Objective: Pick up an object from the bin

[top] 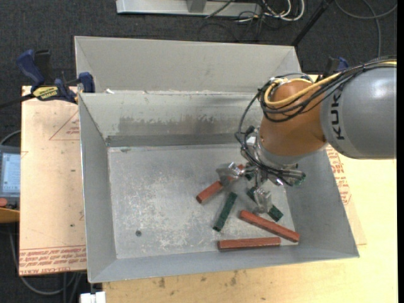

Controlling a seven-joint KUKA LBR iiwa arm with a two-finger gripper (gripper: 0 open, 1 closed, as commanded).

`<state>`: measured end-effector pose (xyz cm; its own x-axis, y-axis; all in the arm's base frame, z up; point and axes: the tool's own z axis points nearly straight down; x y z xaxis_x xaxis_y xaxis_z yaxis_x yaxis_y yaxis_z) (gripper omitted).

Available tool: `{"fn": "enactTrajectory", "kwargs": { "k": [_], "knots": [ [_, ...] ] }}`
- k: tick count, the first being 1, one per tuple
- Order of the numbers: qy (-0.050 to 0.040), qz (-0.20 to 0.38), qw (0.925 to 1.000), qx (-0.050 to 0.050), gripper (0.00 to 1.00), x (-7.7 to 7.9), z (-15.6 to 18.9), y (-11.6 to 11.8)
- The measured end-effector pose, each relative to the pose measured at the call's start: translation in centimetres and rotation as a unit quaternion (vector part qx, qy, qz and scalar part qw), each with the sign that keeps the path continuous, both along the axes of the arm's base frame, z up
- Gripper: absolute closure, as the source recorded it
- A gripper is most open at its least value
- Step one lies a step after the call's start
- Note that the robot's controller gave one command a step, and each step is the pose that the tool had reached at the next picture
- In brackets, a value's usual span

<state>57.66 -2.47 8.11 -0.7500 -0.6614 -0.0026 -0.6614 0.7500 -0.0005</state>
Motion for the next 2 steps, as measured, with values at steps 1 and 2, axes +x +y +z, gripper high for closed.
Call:
{"fn": "enactTrajectory", "kwargs": {
  "k": [1,2],
  "knots": [
    [0.0006,0.222,0.9751,0.001,0.0,-2.19,-0.86,6.47],
    [0.0001,0.22,0.9755,0.0,1.0,-2.1,-0.77,6.24]
  ]
}}
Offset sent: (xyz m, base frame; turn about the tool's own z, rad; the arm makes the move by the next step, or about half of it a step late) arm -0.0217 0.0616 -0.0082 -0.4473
